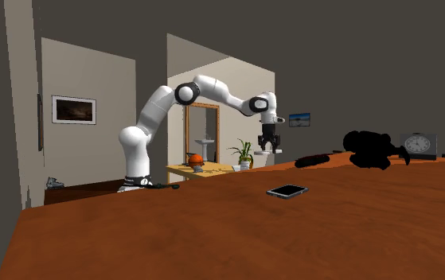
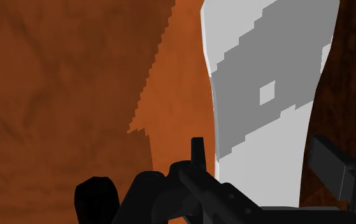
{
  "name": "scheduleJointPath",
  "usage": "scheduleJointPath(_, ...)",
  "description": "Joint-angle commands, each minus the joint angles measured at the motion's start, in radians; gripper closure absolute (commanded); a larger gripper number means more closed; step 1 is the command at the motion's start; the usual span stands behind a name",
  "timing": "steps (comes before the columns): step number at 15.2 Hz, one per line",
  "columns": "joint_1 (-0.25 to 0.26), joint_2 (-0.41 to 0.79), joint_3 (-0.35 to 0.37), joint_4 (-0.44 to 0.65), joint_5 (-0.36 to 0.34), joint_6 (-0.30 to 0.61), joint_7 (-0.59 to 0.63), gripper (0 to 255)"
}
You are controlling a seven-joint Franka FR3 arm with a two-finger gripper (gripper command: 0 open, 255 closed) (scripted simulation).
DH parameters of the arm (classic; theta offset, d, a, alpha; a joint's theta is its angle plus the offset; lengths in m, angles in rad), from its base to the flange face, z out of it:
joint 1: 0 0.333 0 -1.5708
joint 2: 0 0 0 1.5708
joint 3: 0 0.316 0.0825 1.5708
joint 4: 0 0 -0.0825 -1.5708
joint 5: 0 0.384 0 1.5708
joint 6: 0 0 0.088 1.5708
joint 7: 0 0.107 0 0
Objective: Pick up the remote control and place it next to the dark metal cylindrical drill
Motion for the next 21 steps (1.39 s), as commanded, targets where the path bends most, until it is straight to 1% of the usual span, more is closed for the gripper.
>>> scheduleJointPath(1,0.0,0.005,-0.001,-0.016,-0.002,0.022,0.002,255)
scheduleJointPath(11,-0.001,0.042,-0.006,-0.092,-0.011,0.134,0.011,255)
scheduleJointPath(19,-0.001,0.043,-0.006,-0.093,-0.011,0.136,0.011,255)
scheduleJointPath(20,-0.001,0.044,-0.006,-0.092,-0.011,0.136,0.011,0)
scheduleJointPath(21,-0.001,0.044,-0.006,-0.092,-0.011,0.136,0.011,0)
